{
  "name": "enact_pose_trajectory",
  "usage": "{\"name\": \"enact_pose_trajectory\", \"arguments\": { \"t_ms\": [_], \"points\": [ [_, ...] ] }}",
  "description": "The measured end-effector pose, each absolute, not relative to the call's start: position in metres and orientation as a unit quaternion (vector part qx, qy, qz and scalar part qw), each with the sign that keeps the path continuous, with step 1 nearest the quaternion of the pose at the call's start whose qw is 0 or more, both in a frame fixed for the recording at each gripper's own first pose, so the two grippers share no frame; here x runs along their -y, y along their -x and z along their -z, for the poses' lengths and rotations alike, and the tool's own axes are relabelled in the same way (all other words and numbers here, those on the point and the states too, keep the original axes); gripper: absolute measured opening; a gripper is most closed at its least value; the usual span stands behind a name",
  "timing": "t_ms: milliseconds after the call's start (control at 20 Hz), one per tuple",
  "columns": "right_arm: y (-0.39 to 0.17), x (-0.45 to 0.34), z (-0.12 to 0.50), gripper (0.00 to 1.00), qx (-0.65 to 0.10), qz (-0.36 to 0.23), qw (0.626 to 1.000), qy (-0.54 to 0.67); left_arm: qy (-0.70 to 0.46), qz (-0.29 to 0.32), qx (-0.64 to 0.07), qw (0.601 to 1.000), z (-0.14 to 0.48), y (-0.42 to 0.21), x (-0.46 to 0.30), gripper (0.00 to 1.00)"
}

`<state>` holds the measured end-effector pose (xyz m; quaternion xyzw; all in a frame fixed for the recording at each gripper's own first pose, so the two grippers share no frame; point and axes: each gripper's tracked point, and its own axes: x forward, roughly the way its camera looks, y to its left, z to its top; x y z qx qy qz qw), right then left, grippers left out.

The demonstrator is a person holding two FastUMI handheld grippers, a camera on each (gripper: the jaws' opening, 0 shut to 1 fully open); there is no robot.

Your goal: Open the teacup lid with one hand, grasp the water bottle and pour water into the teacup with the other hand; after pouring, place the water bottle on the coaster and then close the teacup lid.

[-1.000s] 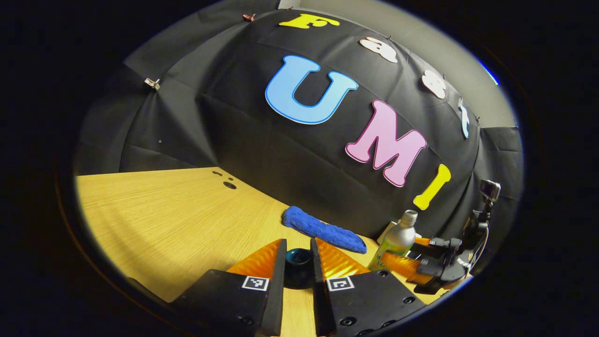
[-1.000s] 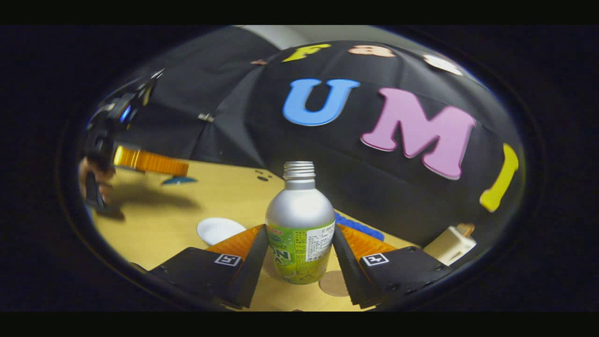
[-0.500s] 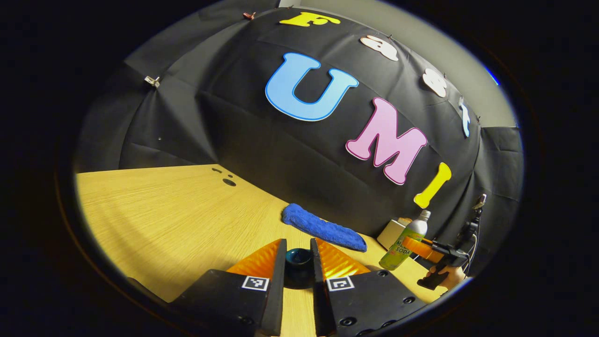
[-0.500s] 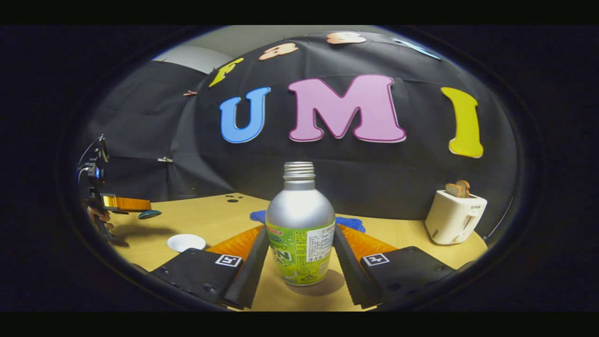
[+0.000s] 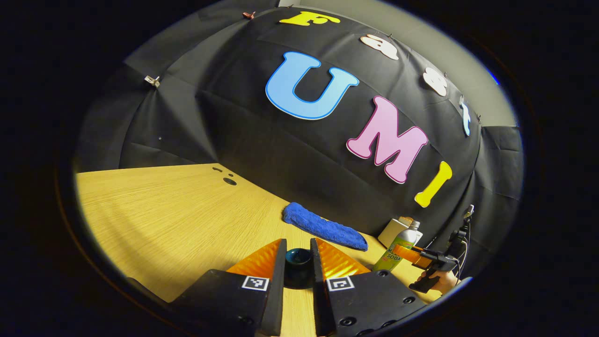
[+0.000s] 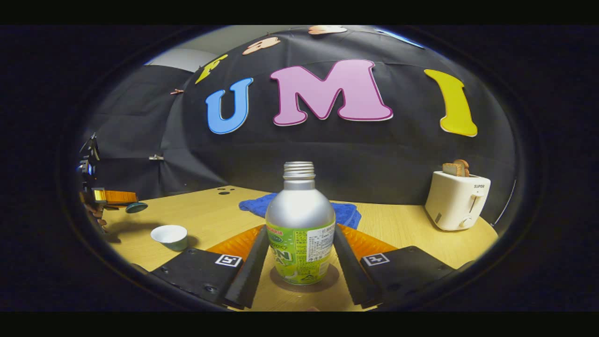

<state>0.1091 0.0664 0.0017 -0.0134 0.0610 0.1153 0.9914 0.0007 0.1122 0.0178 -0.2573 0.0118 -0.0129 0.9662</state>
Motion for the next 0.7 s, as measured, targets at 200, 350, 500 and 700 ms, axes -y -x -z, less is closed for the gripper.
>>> {"name": "enact_pose_trajectory", "arguments": {
  "t_ms": [200,350,500,700],
  "points": [
    [-0.108,-0.066,0.0,0.79,-0.063,-0.112,0.992,0.009,0.258,0.014,-0.012,0.966,-0.017,0.0,-0.111,0.3],
    [-0.107,-0.058,0.01,0.82,-0.077,-0.105,0.992,0.001,0.258,0.015,-0.011,0.966,-0.019,-0.001,-0.11,0.3],
    [-0.101,-0.055,0.015,0.95,-0.083,-0.105,0.991,-0.013,0.258,0.018,-0.01,0.966,-0.021,0.0,-0.108,0.3],
    [-0.081,-0.049,0.017,1.0,-0.083,-0.105,0.991,-0.006,0.25,0.019,-0.011,0.968,-0.021,-0.001,-0.101,0.3]
  ]
}}
